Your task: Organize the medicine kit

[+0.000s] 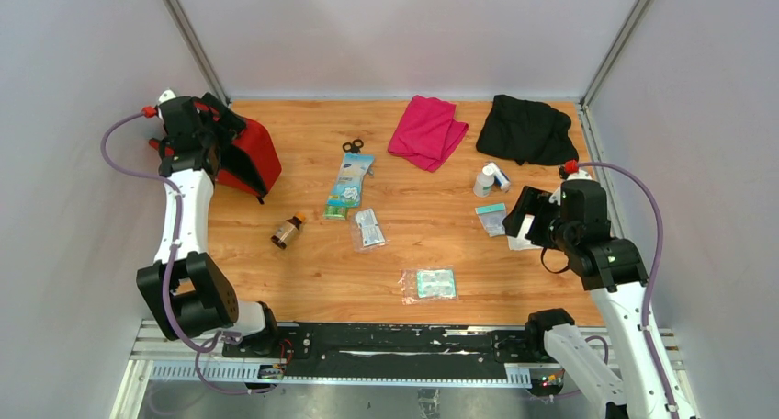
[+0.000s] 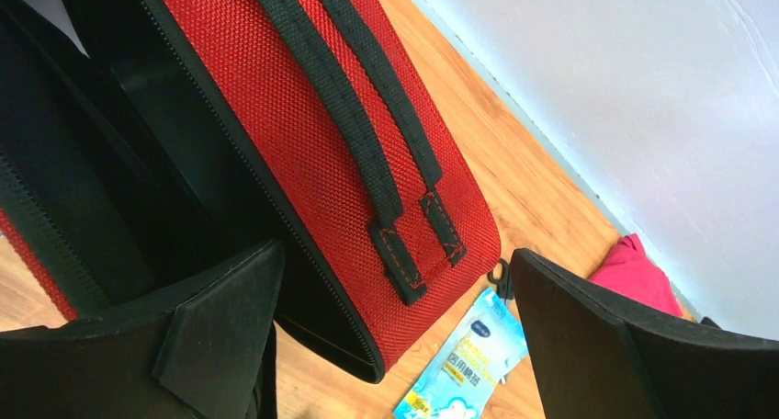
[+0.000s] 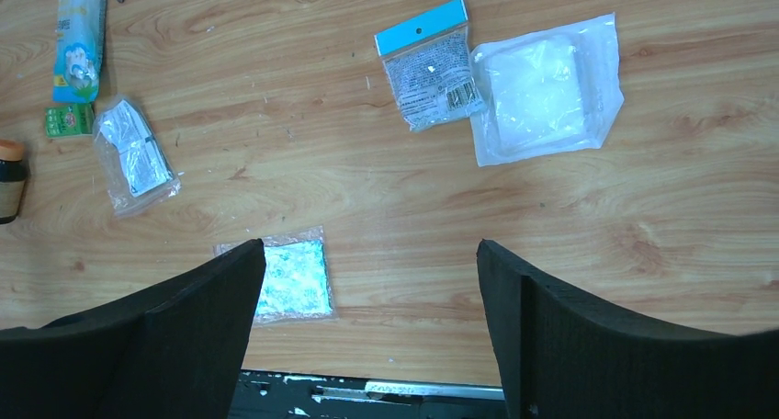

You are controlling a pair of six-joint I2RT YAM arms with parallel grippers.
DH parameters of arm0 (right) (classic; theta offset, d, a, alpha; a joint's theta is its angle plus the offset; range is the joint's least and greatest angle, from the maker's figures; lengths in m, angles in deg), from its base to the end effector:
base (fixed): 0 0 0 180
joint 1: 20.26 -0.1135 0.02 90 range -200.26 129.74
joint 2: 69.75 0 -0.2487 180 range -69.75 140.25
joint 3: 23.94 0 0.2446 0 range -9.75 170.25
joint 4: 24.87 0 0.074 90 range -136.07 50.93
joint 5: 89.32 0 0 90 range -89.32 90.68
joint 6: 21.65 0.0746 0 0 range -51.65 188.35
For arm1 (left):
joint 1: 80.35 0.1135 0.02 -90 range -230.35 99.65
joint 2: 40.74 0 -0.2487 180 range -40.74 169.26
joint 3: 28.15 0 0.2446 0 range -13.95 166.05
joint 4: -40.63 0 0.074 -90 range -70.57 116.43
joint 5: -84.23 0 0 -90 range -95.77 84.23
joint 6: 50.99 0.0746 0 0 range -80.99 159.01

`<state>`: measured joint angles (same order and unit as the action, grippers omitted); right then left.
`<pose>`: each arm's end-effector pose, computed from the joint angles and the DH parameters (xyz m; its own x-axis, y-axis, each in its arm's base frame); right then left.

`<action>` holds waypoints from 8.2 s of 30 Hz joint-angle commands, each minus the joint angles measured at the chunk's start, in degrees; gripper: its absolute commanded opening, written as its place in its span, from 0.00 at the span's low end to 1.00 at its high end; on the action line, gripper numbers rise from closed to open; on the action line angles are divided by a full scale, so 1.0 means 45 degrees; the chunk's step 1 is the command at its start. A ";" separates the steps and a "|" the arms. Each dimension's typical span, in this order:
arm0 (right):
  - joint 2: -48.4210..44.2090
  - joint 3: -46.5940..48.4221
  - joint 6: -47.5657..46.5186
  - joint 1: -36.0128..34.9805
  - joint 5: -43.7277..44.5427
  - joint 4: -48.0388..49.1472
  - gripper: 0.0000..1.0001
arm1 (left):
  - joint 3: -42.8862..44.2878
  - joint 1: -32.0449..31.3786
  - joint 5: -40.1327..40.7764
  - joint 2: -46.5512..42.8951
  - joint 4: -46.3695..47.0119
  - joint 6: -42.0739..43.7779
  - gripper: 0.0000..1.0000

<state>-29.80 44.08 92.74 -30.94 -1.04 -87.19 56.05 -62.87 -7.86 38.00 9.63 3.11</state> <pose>0.1647 0.0333 0.3047 -0.5903 0.3087 -0.7458 0.0375 0.9335 0.3567 0.3337 0.1022 0.3166 -0.1755 -0.6696 -0.7217 -0.4589 0.7042 -0.5418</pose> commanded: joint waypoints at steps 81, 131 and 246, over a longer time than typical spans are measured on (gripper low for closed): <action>-0.0559 -0.0603 -0.0162 0.0205 -0.0408 -0.0420 0.88 | 0.2069 -0.4585 0.8275 0.2109 -0.2321 0.6950 0.84; -0.0361 -0.0358 -0.0509 0.0210 -0.0114 -0.0406 0.87 | 0.0745 -0.3293 -0.2953 0.4699 -0.0504 0.4266 1.00; 0.0289 -0.2781 -0.1223 0.0203 -0.2981 0.2541 0.86 | -0.0539 -0.6931 0.2980 -0.0945 -0.2916 0.4966 0.48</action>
<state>-27.03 32.38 87.80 -30.94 -13.47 -74.97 48.31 -93.97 2.72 27.82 -4.60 19.22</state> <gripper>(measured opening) 0.866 0.512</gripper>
